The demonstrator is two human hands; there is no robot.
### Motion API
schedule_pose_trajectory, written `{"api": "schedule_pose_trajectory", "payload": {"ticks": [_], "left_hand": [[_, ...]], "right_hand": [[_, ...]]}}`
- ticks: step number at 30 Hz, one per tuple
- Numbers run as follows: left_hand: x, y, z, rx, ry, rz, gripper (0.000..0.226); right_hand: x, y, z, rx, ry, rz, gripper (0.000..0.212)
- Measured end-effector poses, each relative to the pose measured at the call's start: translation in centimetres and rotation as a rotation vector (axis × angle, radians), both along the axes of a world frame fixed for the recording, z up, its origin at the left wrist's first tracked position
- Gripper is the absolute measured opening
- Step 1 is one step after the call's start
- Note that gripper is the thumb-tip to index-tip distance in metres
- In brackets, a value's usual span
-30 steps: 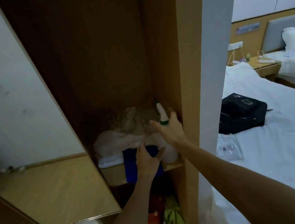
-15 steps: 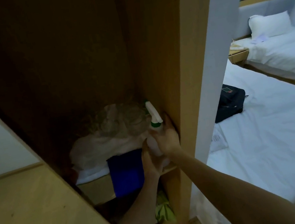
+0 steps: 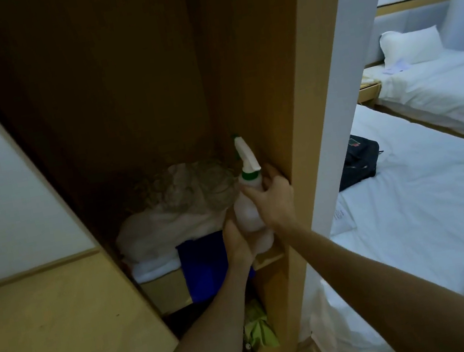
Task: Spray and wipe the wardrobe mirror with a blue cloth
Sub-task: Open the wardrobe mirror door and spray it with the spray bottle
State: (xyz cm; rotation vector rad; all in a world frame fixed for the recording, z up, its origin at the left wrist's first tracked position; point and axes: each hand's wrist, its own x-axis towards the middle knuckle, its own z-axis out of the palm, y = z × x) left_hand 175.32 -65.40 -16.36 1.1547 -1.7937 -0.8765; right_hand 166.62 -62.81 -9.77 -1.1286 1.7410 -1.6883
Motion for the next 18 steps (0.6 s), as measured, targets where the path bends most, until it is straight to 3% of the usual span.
{"api": "schedule_pose_trajectory", "payload": {"ticks": [3, 5, 8, 10, 18], "left_hand": [[0.9, 0.6, 1.9, 0.198, 0.295, -0.068, 0.052], [1.9, 2.0, 3.1, 0.202, 0.205, -0.15, 0.054], [2.9, 4.5, 5.4, 0.291, 0.221, -0.206, 0.089], [4.0, 6.2, 6.5, 0.277, 0.108, -0.236, 0.102], [9.6, 13.2, 10.1, 0.186, -0.033, -0.261, 0.105]], "right_hand": [[0.4, 1.2, 3.1, -0.018, 0.099, 0.011, 0.031], [0.8, 2.1, 4.8, -0.011, 0.158, 0.045, 0.029], [2.1, 3.7, 7.0, -0.035, 0.193, 0.075, 0.03], [3.2, 5.0, 8.4, -0.064, 0.206, 0.063, 0.028], [9.4, 12.6, 12.8, -0.209, 0.224, -0.141, 0.017]]}}
